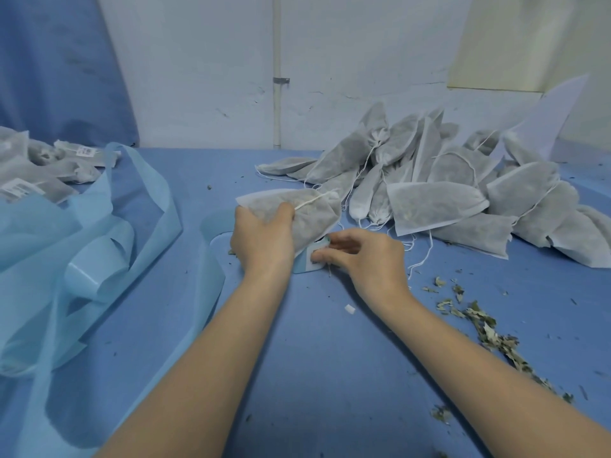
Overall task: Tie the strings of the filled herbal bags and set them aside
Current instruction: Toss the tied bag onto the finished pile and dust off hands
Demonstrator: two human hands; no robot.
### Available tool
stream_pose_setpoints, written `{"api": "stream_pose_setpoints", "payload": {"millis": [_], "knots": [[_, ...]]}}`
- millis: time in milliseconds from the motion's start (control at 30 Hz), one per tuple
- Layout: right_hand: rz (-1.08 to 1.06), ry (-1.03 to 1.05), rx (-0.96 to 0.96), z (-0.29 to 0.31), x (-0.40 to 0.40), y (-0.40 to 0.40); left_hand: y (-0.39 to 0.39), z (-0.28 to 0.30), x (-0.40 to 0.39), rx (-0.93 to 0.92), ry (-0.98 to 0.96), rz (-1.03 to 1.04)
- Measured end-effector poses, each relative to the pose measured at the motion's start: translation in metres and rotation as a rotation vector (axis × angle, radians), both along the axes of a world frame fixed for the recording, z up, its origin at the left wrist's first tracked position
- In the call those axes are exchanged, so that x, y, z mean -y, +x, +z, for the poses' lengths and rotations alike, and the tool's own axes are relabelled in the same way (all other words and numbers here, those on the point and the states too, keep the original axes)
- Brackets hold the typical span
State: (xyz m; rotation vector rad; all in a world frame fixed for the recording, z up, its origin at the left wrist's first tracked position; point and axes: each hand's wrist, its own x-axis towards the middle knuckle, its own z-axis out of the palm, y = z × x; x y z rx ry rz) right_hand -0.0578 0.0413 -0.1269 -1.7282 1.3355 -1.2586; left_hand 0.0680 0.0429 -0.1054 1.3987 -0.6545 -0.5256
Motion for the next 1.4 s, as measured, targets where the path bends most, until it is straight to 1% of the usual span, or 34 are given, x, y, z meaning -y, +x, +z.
{"api": "stream_pose_setpoints", "payload": {"millis": [200,433,533,633,733,800,867,1000,1100,1300,1400], "knots": [[-0.019,0.000,-0.051,0.001,0.000,0.001,0.001,-0.001,0.000,0.002,0.017,0.007],[-0.030,-0.102,-0.223,-0.001,-0.010,0.004,0.001,-0.001,-0.001,-0.033,0.014,0.007],[0.022,-0.088,-0.278,0.000,-0.015,0.004,0.001,-0.001,-0.001,-0.033,0.012,0.004],[0.103,-0.058,-0.288,0.003,-0.021,0.003,0.001,-0.001,0.000,-0.022,0.018,0.006],[0.223,0.006,-0.327,0.009,-0.028,0.000,0.001,0.000,-0.001,-0.017,0.004,0.009],[0.261,0.049,-0.351,0.014,-0.031,-0.004,0.001,0.001,-0.003,-0.011,-0.006,0.001],[0.234,0.042,-0.332,0.024,-0.031,-0.010,0.003,0.003,-0.006,0.011,-0.050,-0.032],[0.160,-0.162,-0.179,0.047,-0.030,-0.022,0.002,0.013,-0.015,0.077,-0.196,-0.167],[0.144,-0.272,-0.189,0.054,-0.028,-0.030,-0.003,0.015,-0.020,0.141,-0.221,-0.296],[0.096,-0.304,-0.202,0.054,-0.021,-0.041,-0.009,0.016,-0.023,0.228,-0.201,-0.457],[0.082,-0.308,-0.216,0.053,-0.019,-0.042,-0.012,0.018,-0.026,0.226,-0.195,-0.503]]}}
